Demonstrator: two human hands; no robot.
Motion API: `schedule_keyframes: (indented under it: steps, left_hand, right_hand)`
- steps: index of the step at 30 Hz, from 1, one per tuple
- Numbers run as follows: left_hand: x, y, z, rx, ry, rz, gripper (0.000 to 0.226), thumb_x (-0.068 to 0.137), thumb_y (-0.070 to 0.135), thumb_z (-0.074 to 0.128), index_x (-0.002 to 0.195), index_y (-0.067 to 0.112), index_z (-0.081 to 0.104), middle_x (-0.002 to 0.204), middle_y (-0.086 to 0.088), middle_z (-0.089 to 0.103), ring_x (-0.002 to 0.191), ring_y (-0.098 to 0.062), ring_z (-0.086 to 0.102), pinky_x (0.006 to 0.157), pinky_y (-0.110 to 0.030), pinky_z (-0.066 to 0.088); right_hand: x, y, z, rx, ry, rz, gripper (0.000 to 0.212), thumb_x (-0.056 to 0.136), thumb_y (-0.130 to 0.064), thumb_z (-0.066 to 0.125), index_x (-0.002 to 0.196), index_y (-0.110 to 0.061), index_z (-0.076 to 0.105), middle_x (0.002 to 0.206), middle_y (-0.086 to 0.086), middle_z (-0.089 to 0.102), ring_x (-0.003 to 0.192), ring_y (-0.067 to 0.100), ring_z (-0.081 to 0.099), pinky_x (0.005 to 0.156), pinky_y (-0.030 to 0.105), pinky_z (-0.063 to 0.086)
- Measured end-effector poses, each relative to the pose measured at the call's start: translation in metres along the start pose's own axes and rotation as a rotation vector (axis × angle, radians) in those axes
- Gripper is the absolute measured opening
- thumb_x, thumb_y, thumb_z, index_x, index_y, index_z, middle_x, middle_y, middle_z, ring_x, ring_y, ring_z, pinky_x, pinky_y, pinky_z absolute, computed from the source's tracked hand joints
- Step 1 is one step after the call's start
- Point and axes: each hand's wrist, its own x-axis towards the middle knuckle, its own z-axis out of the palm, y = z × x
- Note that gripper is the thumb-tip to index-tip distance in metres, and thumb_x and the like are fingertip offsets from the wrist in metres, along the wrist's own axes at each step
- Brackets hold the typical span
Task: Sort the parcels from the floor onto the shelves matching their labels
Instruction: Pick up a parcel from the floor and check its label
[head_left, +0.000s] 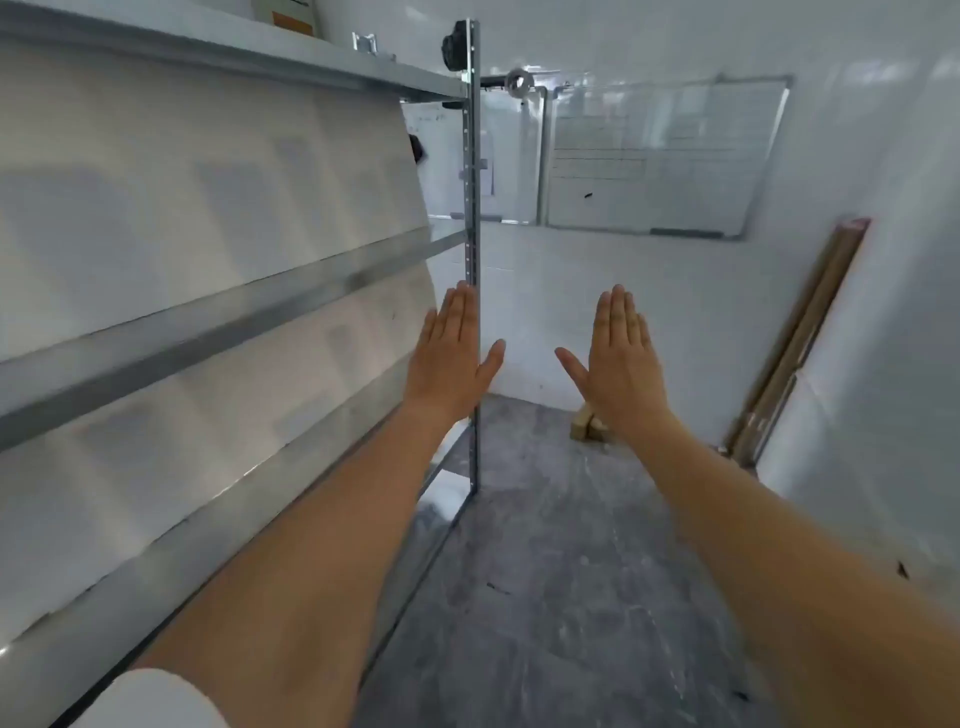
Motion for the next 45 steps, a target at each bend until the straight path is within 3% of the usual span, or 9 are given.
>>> schedule_keyframes:
  steps: [5, 11, 16, 22, 25, 28, 30, 35, 45]
  left_hand:
    - [0.012, -0.002, 0.037, -0.32, -0.146, -0.034, 0.07, 0.106, 0.045, 0.029, 0.159, 0.01, -0.001, 0.168, -0.004, -0.004, 0.155, -0.017, -0.004, 0.126, -0.034, -0.002]
    - [0.044, 0.02, 0.101, -0.835, -0.294, -0.379, 0.063, 0.106, 0.047, 0.027, 0.16, 0.016, 0.013, 0.167, 0.0, 0.013, 0.154, -0.019, 0.013, 0.123, -0.036, 0.01]
    - [0.069, 0.027, 0.159, -0.92, -0.404, -0.497, 0.066, 0.104, 0.052, 0.026, 0.16, 0.018, 0.015, 0.167, -0.001, 0.016, 0.153, -0.023, 0.016, 0.122, -0.038, 0.014]
    - [0.099, 0.053, 0.214, -1.01, -0.445, -0.613, 0.061, 0.106, 0.05, 0.022, 0.157, 0.017, 0.024, 0.164, -0.007, 0.025, 0.15, -0.027, 0.023, 0.12, -0.04, 0.02]
    - [0.115, 0.059, 0.237, -0.8, -0.51, -0.452, 0.068, 0.104, 0.055, 0.019, 0.159, 0.016, 0.016, 0.167, -0.003, 0.014, 0.154, -0.022, 0.013, 0.124, -0.041, 0.013]
    - [0.131, 0.053, 0.265, -0.324, -0.61, -0.08, 0.073, 0.104, 0.054, 0.019, 0.159, 0.01, 0.001, 0.168, -0.003, -0.003, 0.155, -0.017, -0.005, 0.126, -0.038, 0.0]
    - [0.142, 0.053, 0.281, -0.164, -0.578, 0.067, 0.072, 0.105, 0.05, 0.019, 0.159, 0.008, -0.003, 0.168, -0.007, -0.006, 0.154, -0.017, -0.008, 0.126, -0.037, -0.003]
    - [0.176, 0.05, 0.318, -0.026, -0.486, 0.145, 0.073, 0.105, 0.048, 0.022, 0.158, 0.006, -0.007, 0.167, -0.009, -0.011, 0.154, -0.018, -0.012, 0.125, -0.034, -0.007]
    - [0.288, 0.02, 0.408, 0.026, -0.457, 0.171, 0.076, 0.104, 0.052, 0.021, 0.157, 0.007, -0.01, 0.166, -0.008, -0.014, 0.154, -0.018, -0.014, 0.125, -0.035, -0.008]
  right_hand:
    - [-0.011, 0.038, 0.013, 0.075, -0.191, 0.172, 0.084, 0.106, -0.054, 0.03, 0.162, 0.002, 0.001, 0.172, 0.019, 0.002, 0.16, 0.028, 0.003, 0.128, 0.036, 0.004]
    - [-0.006, 0.071, 0.049, 0.551, -0.197, 0.578, 0.073, 0.106, -0.055, 0.034, 0.161, -0.007, 0.027, 0.168, 0.013, 0.028, 0.154, 0.029, 0.028, 0.123, 0.04, 0.022]
    - [0.012, 0.104, 0.099, 0.755, -0.194, 0.822, 0.072, 0.108, -0.056, 0.024, 0.155, -0.005, 0.039, 0.162, 0.017, 0.04, 0.149, 0.033, 0.036, 0.119, 0.04, 0.027]
    - [0.043, 0.14, 0.15, 1.038, -0.206, 1.049, 0.071, 0.109, -0.051, 0.024, 0.157, 0.0, 0.034, 0.165, 0.021, 0.031, 0.152, 0.034, 0.031, 0.122, 0.04, 0.023]
    - [0.053, 0.155, 0.172, 0.973, -0.21, 0.963, 0.069, 0.109, -0.051, 0.024, 0.158, -0.003, 0.034, 0.165, 0.019, 0.033, 0.152, 0.034, 0.031, 0.123, 0.043, 0.023]
    - [0.057, 0.177, 0.195, 0.567, -0.321, 0.708, 0.075, 0.108, -0.054, 0.027, 0.162, -0.002, 0.021, 0.17, 0.016, 0.02, 0.158, 0.028, 0.016, 0.126, 0.041, 0.013]
    - [0.063, 0.191, 0.209, 0.318, -0.361, 0.535, 0.077, 0.108, -0.054, 0.026, 0.163, -0.002, 0.012, 0.172, 0.014, 0.01, 0.16, 0.024, 0.005, 0.129, 0.038, 0.004]
    - [0.092, 0.217, 0.24, 0.046, -0.317, 0.296, 0.08, 0.107, -0.055, 0.027, 0.163, -0.002, 0.004, 0.172, 0.014, 0.003, 0.16, 0.024, -0.001, 0.129, 0.038, -0.002]
    - [0.192, 0.265, 0.308, -0.048, -0.385, 0.28, 0.082, 0.107, -0.057, 0.025, 0.163, -0.003, -0.002, 0.173, 0.013, -0.003, 0.16, 0.024, -0.006, 0.126, 0.034, -0.007]
